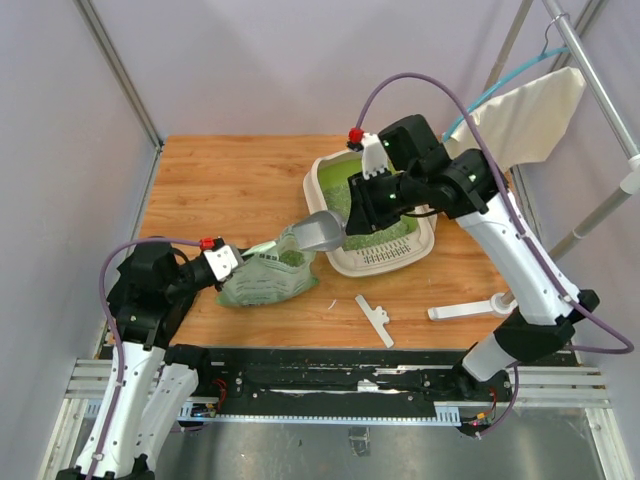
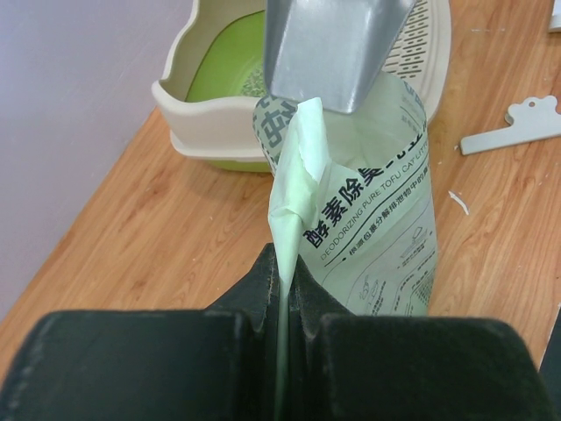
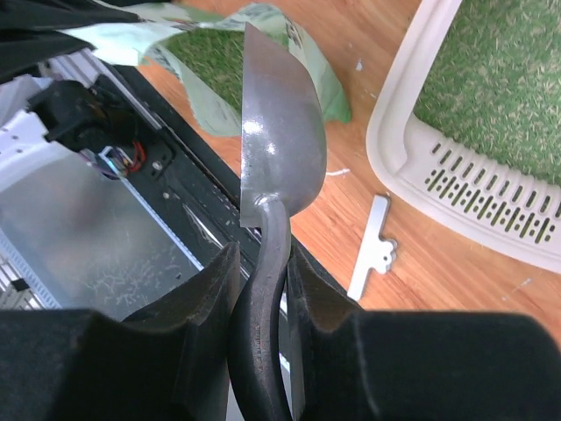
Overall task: Fill the litter box with clean litter
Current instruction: 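Scoop the cat litter from the cat litter bag.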
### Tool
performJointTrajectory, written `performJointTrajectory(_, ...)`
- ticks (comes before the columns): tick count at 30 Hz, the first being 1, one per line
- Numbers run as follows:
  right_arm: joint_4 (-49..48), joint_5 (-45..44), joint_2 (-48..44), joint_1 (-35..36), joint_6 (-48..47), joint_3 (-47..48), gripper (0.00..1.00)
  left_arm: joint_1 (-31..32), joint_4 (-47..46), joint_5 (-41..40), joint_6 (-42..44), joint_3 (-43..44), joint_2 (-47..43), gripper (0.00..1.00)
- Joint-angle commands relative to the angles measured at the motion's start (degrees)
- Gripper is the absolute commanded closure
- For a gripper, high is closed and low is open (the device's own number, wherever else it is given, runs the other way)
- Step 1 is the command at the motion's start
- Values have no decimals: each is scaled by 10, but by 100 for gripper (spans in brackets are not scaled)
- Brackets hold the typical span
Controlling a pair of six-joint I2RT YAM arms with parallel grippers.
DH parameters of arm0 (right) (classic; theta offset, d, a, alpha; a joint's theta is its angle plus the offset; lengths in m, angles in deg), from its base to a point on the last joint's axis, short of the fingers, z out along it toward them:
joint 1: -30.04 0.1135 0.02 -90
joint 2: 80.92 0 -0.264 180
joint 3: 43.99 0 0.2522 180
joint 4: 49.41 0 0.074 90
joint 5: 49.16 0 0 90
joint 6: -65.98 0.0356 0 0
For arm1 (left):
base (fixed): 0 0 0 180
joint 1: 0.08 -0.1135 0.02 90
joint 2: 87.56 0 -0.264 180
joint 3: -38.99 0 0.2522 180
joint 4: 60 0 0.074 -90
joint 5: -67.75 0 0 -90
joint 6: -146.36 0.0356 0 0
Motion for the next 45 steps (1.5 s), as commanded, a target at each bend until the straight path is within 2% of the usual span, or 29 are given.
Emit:
performJointTrajectory(1,50,-62,32,33,-6,39,99,1,-108,48,5,38,-5,99)
performJointTrajectory(6,99,-131,100,73,-13,103,99,1,-103,83,10,44,12,100)
performJointTrajectory(12,189,-229,203,121,-11,224,99,1,-118,81,-2,62,17,100)
performJointTrajectory(18,185,-247,275,145,-7,224,99,1,-111,85,10,62,32,99)
performJointTrajectory(20,156,-249,283,146,-2,194,99,1,-108,79,16,58,30,100)
performJointTrajectory(23,94,-211,304,147,3,142,99,2,-113,79,14,44,26,100)
performJointTrajectory(30,50,-143,386,145,17,146,99,2,-112,64,9,4,8,100)
performJointTrajectory(32,29,-96,385,138,16,132,99,2,-110,57,12,-8,2,100)
performJointTrajectory(36,-37,-15,333,111,30,68,99,2,-111,39,12,-22,-9,99)
performJointTrajectory(45,-231,228,172,14,97,-131,99,2,-116,10,15,-31,-18,100)
